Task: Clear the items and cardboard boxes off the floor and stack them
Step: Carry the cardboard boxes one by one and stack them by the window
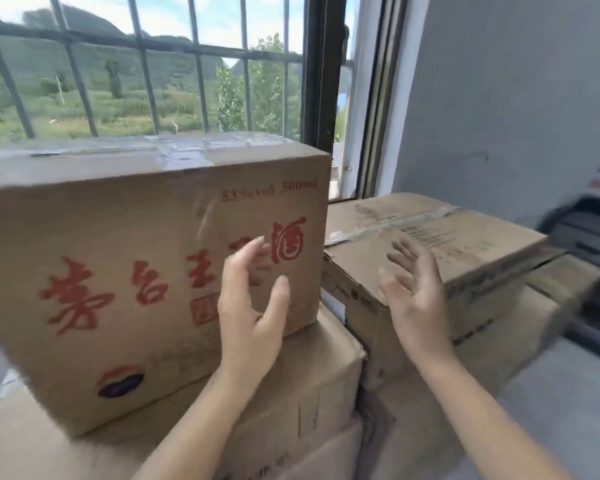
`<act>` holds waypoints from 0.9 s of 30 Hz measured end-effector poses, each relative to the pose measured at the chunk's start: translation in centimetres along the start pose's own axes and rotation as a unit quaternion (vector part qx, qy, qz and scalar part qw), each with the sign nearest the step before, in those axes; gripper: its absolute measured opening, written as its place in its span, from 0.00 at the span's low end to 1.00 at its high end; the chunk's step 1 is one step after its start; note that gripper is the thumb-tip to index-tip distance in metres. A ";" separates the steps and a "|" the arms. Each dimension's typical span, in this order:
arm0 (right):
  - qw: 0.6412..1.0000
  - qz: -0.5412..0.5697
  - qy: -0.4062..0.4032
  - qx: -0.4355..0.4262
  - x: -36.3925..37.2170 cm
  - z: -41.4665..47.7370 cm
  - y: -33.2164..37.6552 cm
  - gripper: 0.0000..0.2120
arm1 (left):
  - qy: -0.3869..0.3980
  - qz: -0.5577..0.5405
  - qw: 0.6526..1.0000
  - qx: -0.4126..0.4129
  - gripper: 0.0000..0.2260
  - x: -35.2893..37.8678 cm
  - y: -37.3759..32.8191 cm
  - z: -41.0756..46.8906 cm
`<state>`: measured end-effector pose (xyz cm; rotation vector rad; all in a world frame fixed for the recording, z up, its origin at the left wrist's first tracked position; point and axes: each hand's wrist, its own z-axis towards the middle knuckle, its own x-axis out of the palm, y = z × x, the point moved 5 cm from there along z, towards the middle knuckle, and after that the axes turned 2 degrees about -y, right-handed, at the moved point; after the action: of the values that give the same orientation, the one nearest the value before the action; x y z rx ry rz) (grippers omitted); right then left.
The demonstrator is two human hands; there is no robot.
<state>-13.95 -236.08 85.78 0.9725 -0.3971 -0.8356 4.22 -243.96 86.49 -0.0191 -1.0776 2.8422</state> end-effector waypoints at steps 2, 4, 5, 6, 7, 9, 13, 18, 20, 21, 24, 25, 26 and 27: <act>0.999 -0.040 -0.014 0.012 -3.7 -1.0 -1.0 0.16 | 0.069 -0.049 0.993 -0.077 0.15 4.3 1.4 -2.0; 0.994 -0.093 -0.043 0.029 -7.9 -2.1 -2.0 0.16 | 0.137 -0.086 0.978 -0.133 0.14 8.9 1.6 -4.4; 0.991 -0.117 -0.059 0.038 -9.9 -2.7 -2.5 0.16 | 0.166 -0.098 0.970 -0.151 0.13 11.0 1.6 -5.7; 0.985 -0.140 -0.079 0.054 -12.3 -3.5 -3.4 0.15 | 0.193 -0.112 0.961 -0.162 0.13 13.2 1.2 -7.1; 0.978 -0.164 -0.104 0.076 -15.0 -4.6 -4.3 0.14 | 0.218 -0.125 0.953 -0.168 0.12 15.5 0.6 -8.7; 0.953 -0.230 -0.149 0.128 -20.5 -7.1 -6.4 0.16 | 0.260 -0.143 0.939 -0.177 0.11 19.6 -0.6 -11.9; 0.857 -0.424 -0.195 0.219 -31.0 -13.8 -9.4 0.20 | 0.363 -0.135 0.895 -0.220 0.12 27.5 -2.6 -19.5; 0.751 -0.516 -0.253 0.324 -42.1 -23.1 -12.4 0.28 | 0.470 -0.084 0.837 -0.268 0.14 35.4 -4.4 -30.4; 0.728 -0.501 -0.292 0.365 -45.0 -27.3 -13.2 0.25 | 0.509 -0.079 0.807 -0.288 0.14 37.5 -5.6 -35.0; 0.713 -0.491 -0.317 0.388 -46.2 -29.5 -13.6 0.22 | 0.537 -0.072 0.787 -0.295 0.14 38.3 -6.2 -37.4; 0.669 -0.453 -0.339 0.482 -48.4 -35.7 -15.1 0.19 | 0.645 -0.024 0.710 -0.282 0.15 39.9 -7.8 -45.4; 0.656 -0.440 -0.337 0.513 -49.0 -37.6 -15.7 0.20 | 0.681 -0.011 0.677 -0.280 0.15 40.3 -8.4 -47.9; 0.642 -0.422 -0.344 0.540 -49.7 -39.3 -16.0 0.21 | 0.712 -0.005 0.644 -0.280 0.16 40.6 -8.9 -50.2; 0.629 -0.400 -0.362 0.560 -50.6 -40.7 -16.2 0.21 | 0.735 -0.004 0.617 -0.281 0.16 41.1 -9.7 -51.9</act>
<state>-27.16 -178.88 53.71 2.0340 -1.3524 -1.9141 -33.31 -198.40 55.04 -1.8737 -1.1806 1.2554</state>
